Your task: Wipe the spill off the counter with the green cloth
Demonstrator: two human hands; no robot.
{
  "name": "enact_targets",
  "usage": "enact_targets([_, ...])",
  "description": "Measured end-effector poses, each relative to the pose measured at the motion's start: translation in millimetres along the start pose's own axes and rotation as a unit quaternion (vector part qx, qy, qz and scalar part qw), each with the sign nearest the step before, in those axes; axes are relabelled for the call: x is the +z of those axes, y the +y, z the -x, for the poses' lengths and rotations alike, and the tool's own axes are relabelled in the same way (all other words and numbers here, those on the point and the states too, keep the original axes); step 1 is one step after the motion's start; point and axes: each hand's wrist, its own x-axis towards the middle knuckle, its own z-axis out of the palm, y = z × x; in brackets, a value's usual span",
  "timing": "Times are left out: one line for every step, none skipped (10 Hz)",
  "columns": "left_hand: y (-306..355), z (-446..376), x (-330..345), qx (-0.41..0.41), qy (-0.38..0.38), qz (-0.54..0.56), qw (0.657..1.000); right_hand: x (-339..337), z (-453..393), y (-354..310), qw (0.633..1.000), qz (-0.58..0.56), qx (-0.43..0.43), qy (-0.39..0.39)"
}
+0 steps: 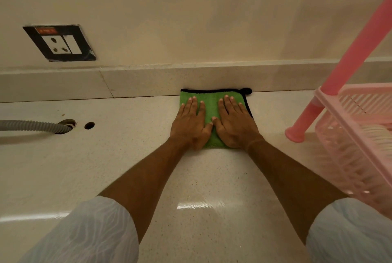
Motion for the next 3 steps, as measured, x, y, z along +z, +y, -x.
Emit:
enact_targets([-0.9, 0.1, -0.2, -0.002, -0.003, -0.002, 1.0, 0.2, -0.1, 0.0, 1.0, -0.001, -0.001, -0.002])
enact_targets([2.0, 4.0, -5.9, -0.01, -0.008, 0.009, 1.0, 0.2, 0.5, -3.1, 1.0, -0.016, -0.002, 0.002])
enact_targets([4.2, 7.5, -7.3, -0.011, -0.007, 0.009, 1.0, -1.8, 5.2, -2.3, 0.999, -0.027, 0.004, 0.035])
